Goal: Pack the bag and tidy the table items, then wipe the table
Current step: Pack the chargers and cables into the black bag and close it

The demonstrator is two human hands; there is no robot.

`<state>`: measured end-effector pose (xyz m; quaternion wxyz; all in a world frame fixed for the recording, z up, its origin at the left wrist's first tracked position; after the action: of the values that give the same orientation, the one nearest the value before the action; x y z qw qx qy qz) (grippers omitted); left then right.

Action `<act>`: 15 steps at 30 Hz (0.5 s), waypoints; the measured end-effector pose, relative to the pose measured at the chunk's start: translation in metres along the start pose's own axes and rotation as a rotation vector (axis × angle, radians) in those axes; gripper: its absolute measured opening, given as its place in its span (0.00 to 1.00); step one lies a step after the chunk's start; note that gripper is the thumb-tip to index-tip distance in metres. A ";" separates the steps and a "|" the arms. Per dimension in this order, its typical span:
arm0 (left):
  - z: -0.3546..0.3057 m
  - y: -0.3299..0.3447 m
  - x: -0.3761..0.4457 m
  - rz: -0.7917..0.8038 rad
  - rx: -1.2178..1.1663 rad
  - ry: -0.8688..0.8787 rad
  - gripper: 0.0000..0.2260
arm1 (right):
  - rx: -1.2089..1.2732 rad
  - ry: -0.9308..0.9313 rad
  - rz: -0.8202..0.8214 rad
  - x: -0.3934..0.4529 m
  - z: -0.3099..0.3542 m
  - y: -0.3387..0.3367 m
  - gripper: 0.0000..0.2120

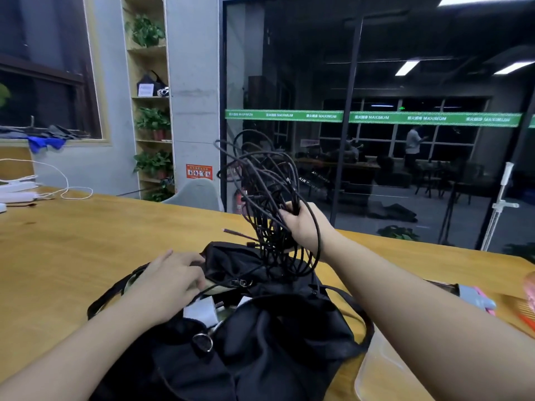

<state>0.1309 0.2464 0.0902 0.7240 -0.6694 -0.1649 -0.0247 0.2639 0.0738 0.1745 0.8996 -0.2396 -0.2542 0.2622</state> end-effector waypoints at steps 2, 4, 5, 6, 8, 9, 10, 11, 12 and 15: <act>0.006 0.000 0.002 -0.008 0.094 -0.040 0.11 | 0.143 0.036 0.005 -0.002 0.004 0.000 0.15; 0.013 -0.003 0.004 -0.022 0.160 -0.068 0.14 | 0.240 0.054 0.006 -0.003 0.008 0.000 0.15; 0.015 -0.003 0.005 -0.015 0.182 -0.073 0.15 | 0.260 0.049 0.001 -0.003 0.010 0.000 0.15; 0.017 -0.004 0.005 -0.006 0.200 -0.070 0.16 | 0.284 0.044 0.001 -0.003 0.013 0.002 0.15; 0.016 -0.007 0.006 0.002 0.226 -0.060 0.18 | 0.304 0.016 0.007 -0.005 0.019 0.006 0.16; 0.016 -0.009 0.006 -0.004 0.224 -0.061 0.18 | 0.272 0.001 -0.005 -0.003 0.018 0.008 0.17; 0.015 -0.012 0.006 -0.018 0.213 -0.066 0.19 | 0.237 -0.004 -0.016 -0.004 0.017 0.011 0.18; 0.015 -0.015 0.005 -0.034 0.196 -0.073 0.20 | 0.225 -0.008 -0.022 -0.005 0.016 0.014 0.17; 0.014 -0.019 0.005 -0.052 0.172 -0.081 0.20 | 0.217 -0.007 -0.030 -0.008 0.014 0.017 0.16; 0.015 -0.031 0.007 -0.086 0.108 -0.107 0.21 | 0.187 -0.041 -0.039 -0.013 0.012 0.029 0.12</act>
<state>0.1266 0.2591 0.1225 0.7475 -0.6219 -0.2332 -0.0110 0.2374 0.0912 0.1625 0.9176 -0.1442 -0.2518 0.2718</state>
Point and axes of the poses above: each hand's wrist, its own x-axis towards the middle knuckle, its own y-axis out of the palm, z = x × y, the point moved 7 cm from there along x, towards the middle knuckle, and after that the axes turned 3 degrees about z, right-handed, at the moved point
